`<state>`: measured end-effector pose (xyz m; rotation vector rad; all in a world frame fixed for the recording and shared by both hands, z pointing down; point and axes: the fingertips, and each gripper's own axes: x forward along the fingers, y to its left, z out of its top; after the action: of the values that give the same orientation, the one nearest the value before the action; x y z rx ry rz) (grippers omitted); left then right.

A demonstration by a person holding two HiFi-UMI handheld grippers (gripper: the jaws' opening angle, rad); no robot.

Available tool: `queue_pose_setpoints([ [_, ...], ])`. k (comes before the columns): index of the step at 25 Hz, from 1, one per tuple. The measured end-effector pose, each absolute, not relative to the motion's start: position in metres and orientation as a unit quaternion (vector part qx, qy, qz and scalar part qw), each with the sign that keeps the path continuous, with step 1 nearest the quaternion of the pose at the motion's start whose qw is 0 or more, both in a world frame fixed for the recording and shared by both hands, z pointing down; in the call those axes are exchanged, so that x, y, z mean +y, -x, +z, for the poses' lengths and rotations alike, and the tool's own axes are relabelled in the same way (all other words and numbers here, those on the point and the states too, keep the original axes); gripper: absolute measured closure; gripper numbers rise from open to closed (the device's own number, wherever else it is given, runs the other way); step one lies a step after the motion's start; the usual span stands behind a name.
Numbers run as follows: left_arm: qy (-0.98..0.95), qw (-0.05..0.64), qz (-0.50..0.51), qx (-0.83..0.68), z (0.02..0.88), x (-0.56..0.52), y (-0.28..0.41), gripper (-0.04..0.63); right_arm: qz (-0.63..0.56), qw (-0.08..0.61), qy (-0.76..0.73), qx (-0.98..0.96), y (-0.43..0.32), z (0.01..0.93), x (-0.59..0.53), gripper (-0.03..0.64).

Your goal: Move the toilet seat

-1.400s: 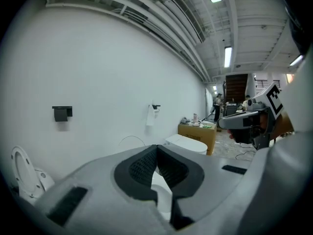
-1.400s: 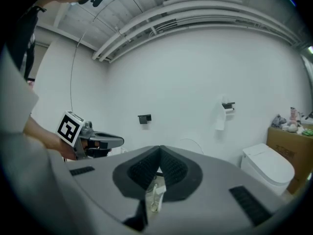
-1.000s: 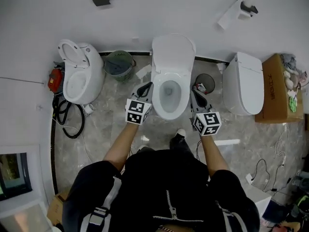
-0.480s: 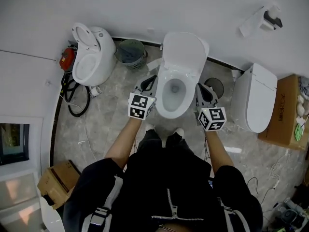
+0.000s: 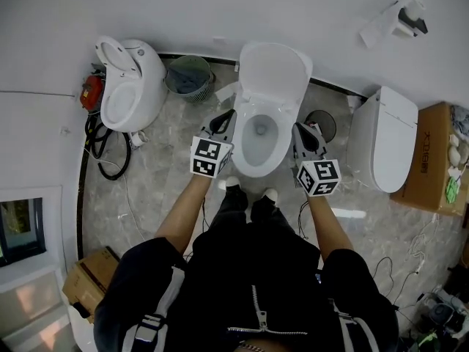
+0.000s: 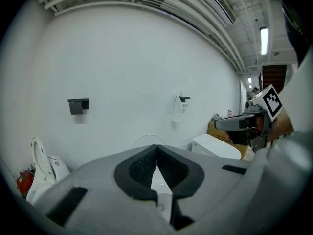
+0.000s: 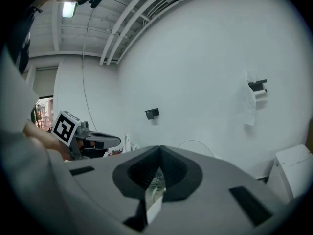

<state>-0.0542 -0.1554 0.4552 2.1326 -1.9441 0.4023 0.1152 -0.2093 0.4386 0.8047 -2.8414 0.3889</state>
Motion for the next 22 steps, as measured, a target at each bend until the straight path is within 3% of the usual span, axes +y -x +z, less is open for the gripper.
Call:
queue_pose_setpoints([
  [20, -0.719, 0.254, 0.152, -0.629, 0.646, -0.130, 0.056, 0.594, 0.247, 0.152, -0.305, -0.907, -0.130, 0.613, -0.182, 0.614],
  [22, -0.714, 0.266, 0.150, -0.630, 0.663, -0.125, 0.057, 0.560, 0.252, 0.165, -0.307, -0.903, -0.133, 0.631, -0.179, 0.614],
])
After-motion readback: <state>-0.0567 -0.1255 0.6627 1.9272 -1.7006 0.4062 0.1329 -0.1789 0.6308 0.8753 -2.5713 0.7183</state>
